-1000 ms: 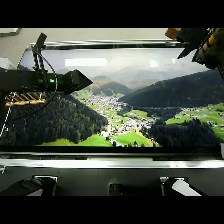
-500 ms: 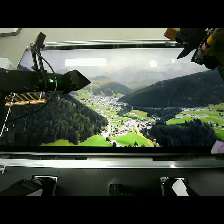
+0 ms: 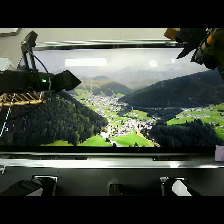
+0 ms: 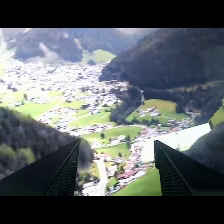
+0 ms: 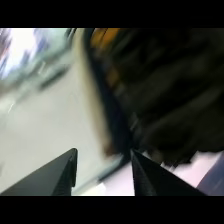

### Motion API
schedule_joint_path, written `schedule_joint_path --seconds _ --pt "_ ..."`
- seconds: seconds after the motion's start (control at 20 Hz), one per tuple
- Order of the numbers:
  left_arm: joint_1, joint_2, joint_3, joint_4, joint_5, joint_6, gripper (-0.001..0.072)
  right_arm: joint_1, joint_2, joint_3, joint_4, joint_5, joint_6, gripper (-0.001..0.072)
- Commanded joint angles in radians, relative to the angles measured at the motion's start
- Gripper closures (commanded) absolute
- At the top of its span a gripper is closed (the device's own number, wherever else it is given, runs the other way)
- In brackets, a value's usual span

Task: Fold the clothes and pants, and hang the long-sleeved shirts on hangers.

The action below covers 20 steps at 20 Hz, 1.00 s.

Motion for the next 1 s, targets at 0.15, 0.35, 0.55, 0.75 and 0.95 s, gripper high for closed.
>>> schedule_joint_path --seconds 0.15,0.35,0.55,0.75,0.95 --pt "0.037 0.007 -0.061 0.154 0.195 0.096 0.0471 0.649 -0.293 0.000 -0.200 0.605 -0.329 0.0663" --pt "0.038 0.007 -0.195 0.184 0.192 0.122 0.0675 0.866 -0.393 -0.061 -0.417 0.601 -0.388 0.0664" --pt "0.040 0.007 -0.223 0.263 0.226 0.121 0.0674 0.867 -0.446 -0.086 -0.402 0.574 -0.378 0.0664" --pt "0.039 0.006 -0.223 0.262 0.250 0.122 0.0674 0.867 -0.448 -0.086 -0.401 0.582 -0.303 0.0664" --pt "0.039 0.006 -0.223 0.262 0.250 0.122 0.0673 0.867 -0.448 -0.085 -0.400 0.582 -0.303 0.0664"
